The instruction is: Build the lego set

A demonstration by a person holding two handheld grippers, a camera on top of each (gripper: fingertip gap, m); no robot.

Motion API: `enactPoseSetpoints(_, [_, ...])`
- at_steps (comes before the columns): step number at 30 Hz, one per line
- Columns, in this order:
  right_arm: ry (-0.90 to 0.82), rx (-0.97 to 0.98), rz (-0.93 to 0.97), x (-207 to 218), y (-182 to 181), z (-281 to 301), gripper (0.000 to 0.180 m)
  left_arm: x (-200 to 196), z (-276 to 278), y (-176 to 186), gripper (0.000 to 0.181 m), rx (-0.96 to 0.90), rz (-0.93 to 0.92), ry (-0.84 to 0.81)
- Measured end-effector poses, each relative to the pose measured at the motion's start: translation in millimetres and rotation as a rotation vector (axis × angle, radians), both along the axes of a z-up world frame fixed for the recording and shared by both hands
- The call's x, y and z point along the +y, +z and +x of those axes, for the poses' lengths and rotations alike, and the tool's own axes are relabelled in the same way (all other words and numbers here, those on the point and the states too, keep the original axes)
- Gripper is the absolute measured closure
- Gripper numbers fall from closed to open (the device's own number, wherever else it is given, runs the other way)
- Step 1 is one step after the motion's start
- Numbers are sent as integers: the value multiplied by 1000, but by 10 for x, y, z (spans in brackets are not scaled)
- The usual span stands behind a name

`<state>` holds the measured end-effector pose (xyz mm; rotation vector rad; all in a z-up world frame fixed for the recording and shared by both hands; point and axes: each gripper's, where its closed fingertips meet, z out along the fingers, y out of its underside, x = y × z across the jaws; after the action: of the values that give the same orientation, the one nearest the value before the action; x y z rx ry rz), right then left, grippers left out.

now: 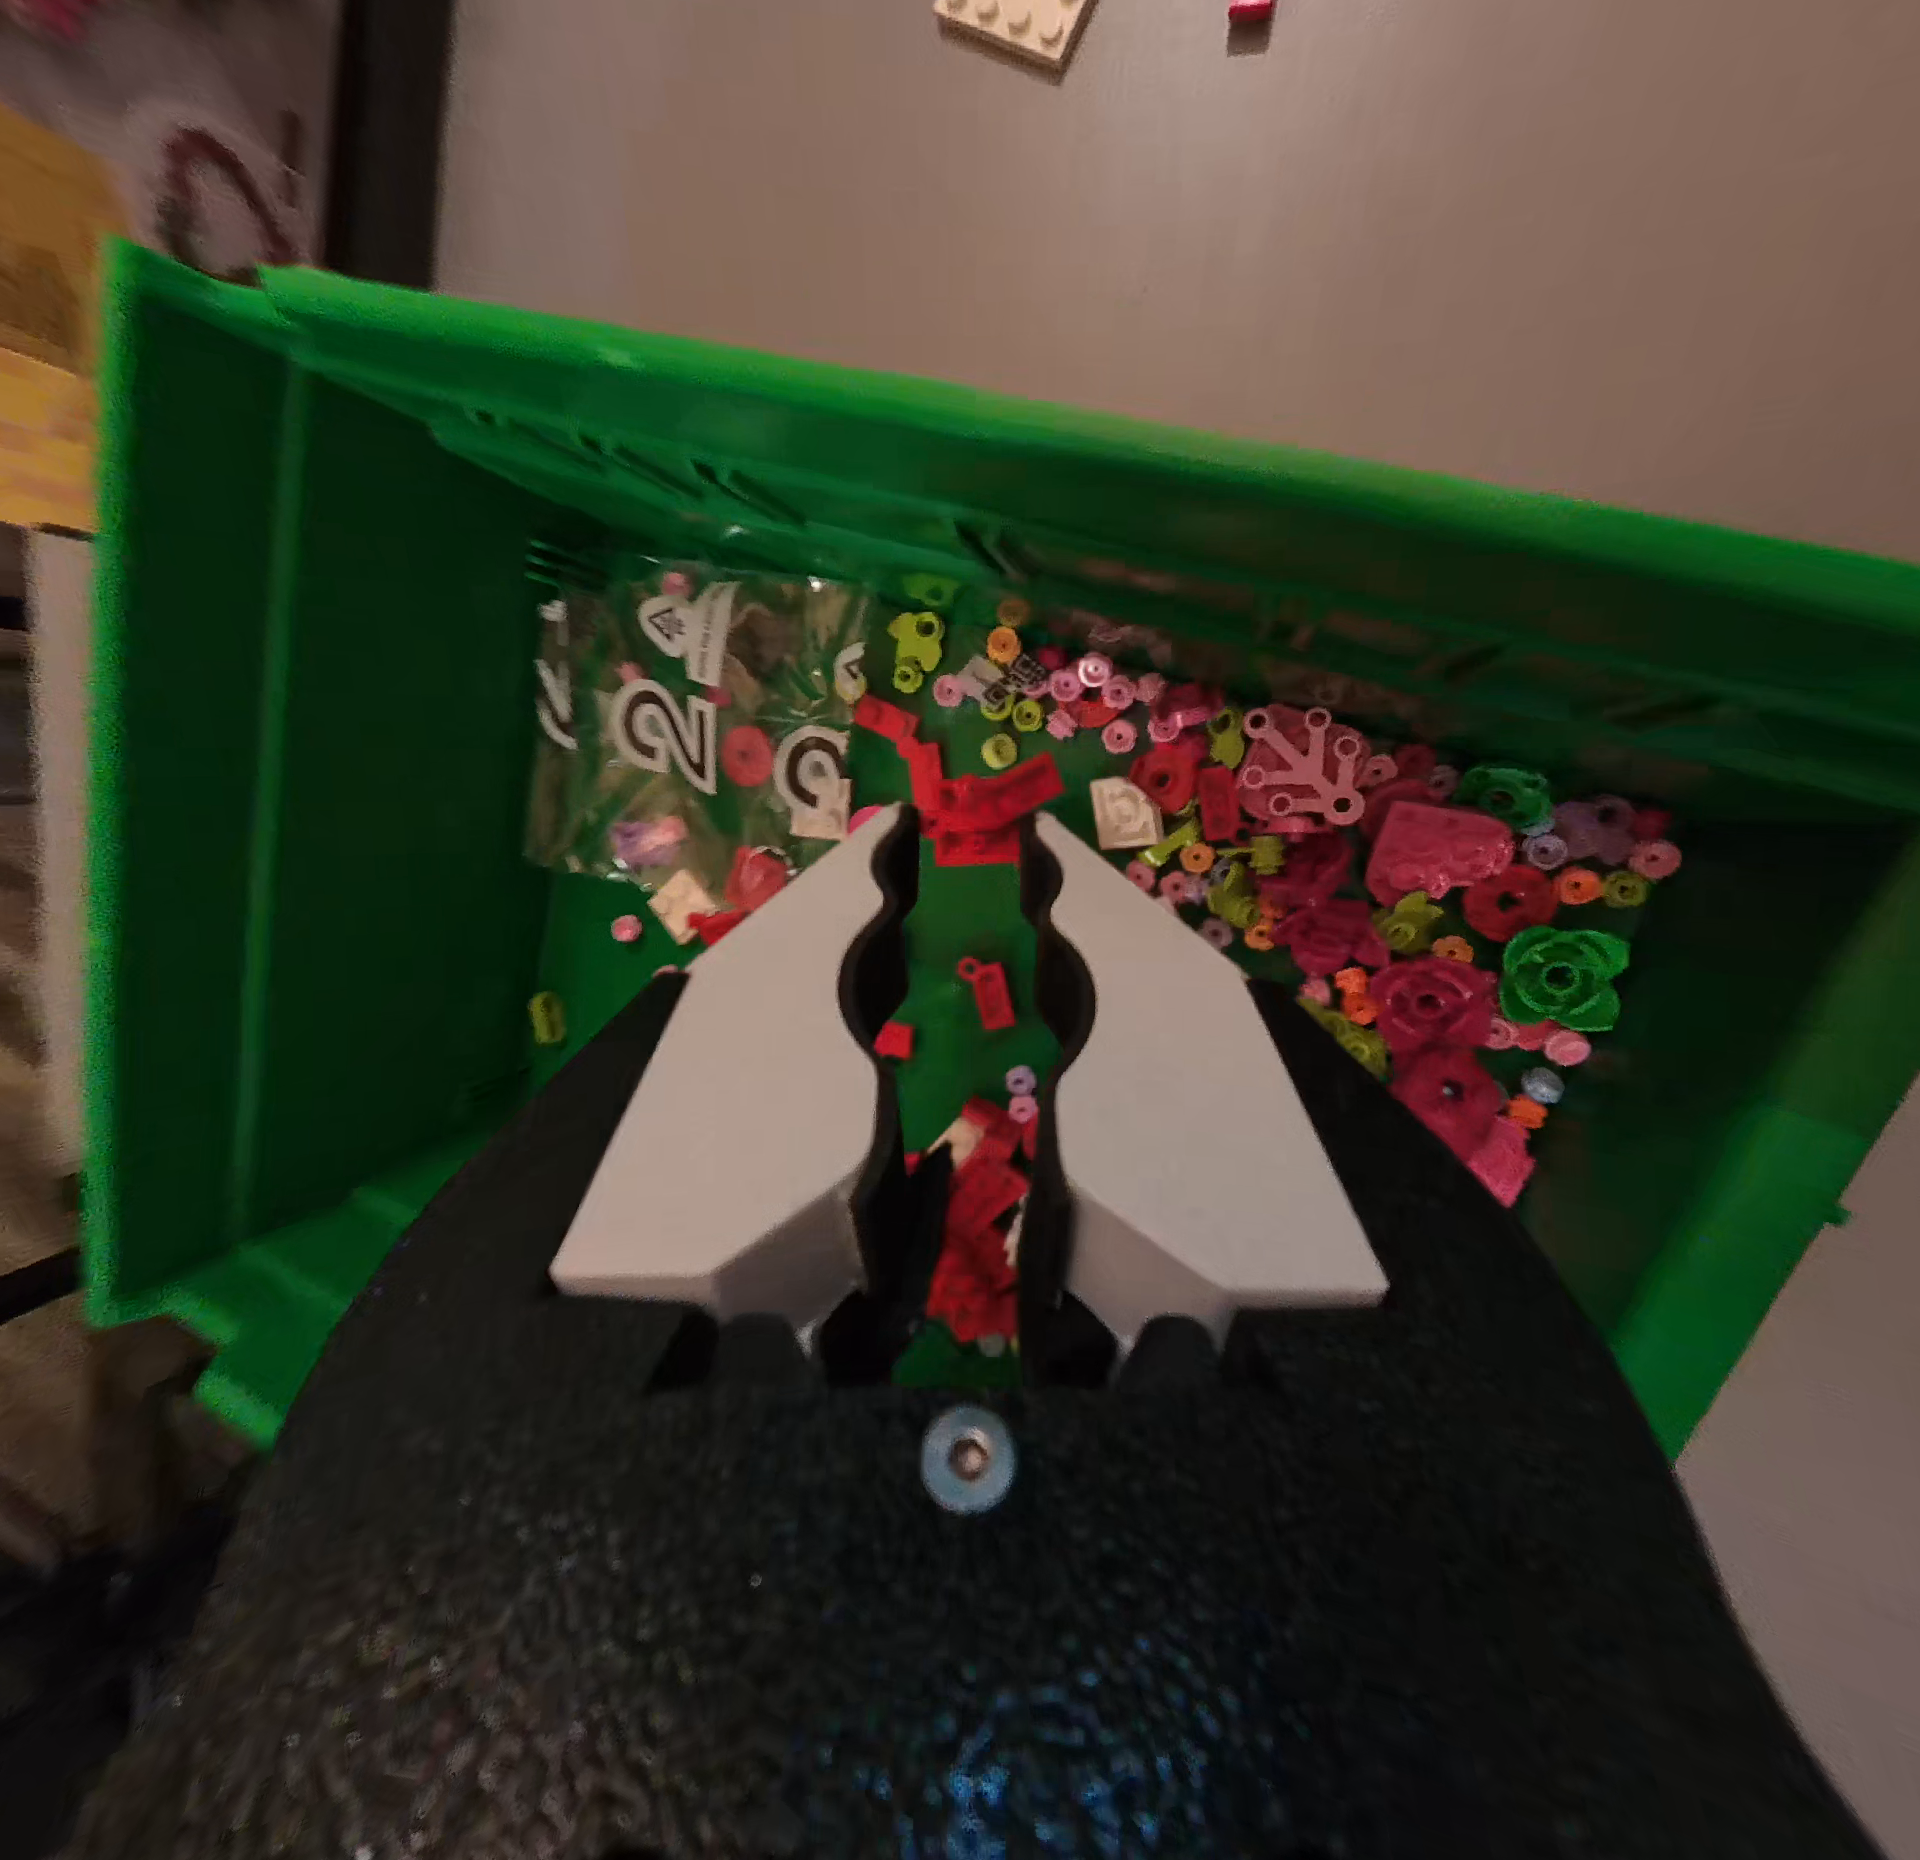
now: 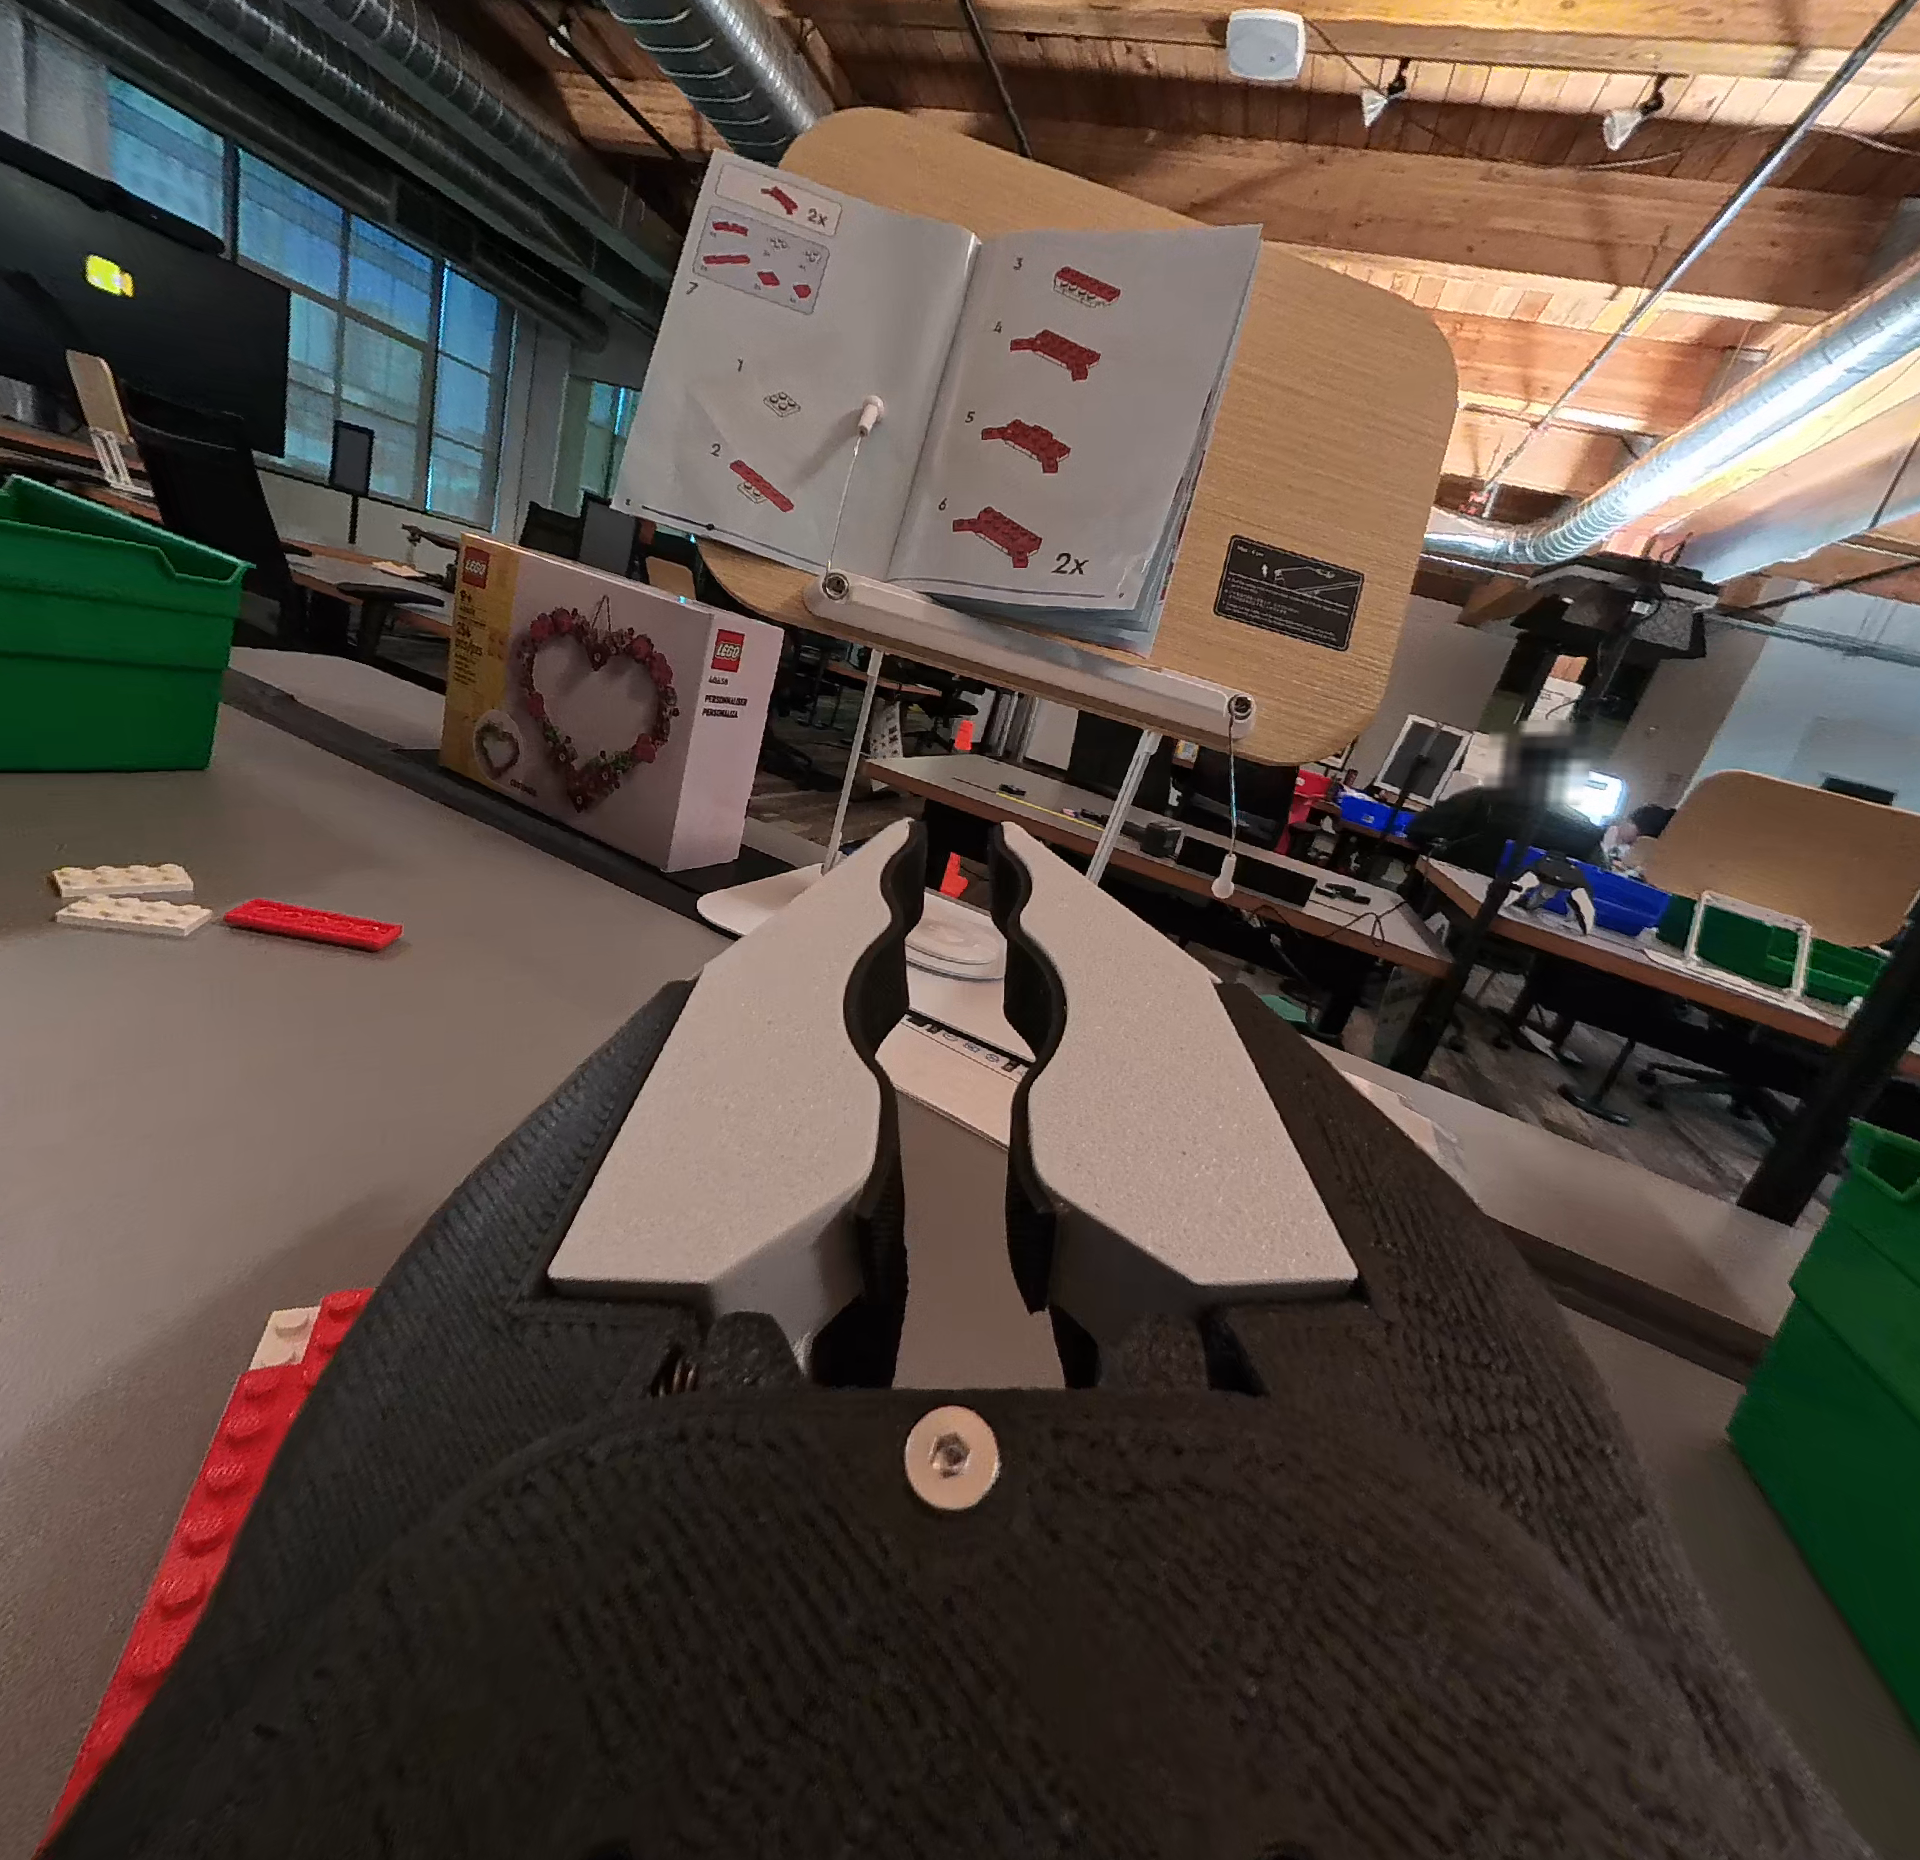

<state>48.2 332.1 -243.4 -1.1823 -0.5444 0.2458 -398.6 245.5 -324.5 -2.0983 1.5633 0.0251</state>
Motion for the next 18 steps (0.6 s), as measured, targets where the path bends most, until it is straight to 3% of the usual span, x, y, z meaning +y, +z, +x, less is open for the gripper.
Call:
enactPoseSetpoints(9, [35, 79, -14, -17, 41, 62, 170, -19, -46, 375, 163, 136, 314, -1])
enactPoseSetpoints(18, [63, 87, -17, -38, 45, 37, 170, -273, -394, -246, 163, 210, -54, 226])
